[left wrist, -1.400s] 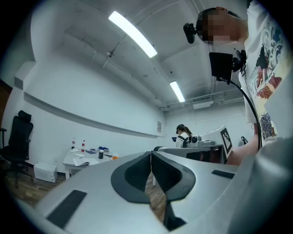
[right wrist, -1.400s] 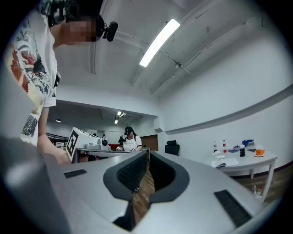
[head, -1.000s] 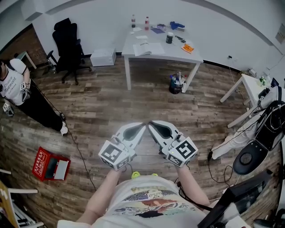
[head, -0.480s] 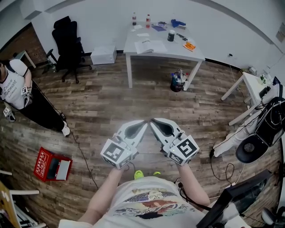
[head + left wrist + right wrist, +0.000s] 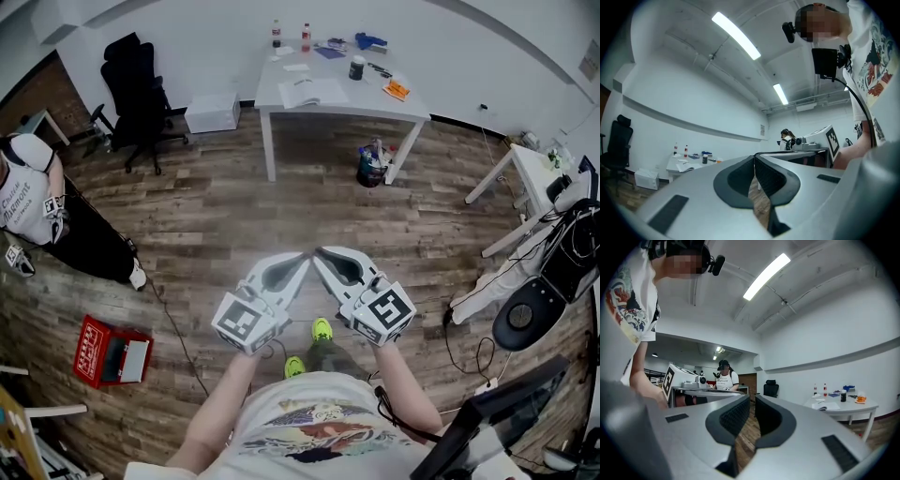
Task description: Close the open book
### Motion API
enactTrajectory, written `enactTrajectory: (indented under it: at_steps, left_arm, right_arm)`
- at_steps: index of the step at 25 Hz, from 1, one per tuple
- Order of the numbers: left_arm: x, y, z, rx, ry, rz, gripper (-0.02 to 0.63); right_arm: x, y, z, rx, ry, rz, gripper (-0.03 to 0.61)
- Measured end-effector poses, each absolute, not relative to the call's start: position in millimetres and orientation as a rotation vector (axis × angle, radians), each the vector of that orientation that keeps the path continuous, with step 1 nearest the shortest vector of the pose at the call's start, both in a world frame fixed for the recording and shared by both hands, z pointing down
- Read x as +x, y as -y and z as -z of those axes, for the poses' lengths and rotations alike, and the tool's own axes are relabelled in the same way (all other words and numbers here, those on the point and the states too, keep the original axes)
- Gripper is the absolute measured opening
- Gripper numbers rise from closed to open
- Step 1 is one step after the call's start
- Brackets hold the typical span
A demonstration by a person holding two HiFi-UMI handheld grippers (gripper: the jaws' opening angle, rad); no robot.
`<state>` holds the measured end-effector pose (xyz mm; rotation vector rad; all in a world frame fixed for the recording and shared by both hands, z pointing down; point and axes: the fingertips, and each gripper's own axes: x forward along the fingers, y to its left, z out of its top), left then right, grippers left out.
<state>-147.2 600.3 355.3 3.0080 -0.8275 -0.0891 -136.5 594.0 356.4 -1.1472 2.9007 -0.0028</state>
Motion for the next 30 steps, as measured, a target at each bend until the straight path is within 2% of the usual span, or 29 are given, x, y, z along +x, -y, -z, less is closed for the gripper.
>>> enactTrajectory:
  at_steps: [8,19,30]
  left_arm:
    - [-133.0,-548.0,-367.9,2.984,0.861,0.056,0.014]
    - [-69.5,-439.3,-366.2,2.982,0.961,0.016,0.014]
    - [-40.5,-374.1,-372.7,2.960,1.049,0.045,0.014]
  right_arm:
    - [-113.0,-536.4,-369.8,-1.142,-2.898,0.043,0.030]
    - [-50.2,-426.2,-371.3,-1.066,-2.931,0.028,0.029]
    - [-20.3,-360.1,-374.4,-0.976,-2.971,0.013,0.030]
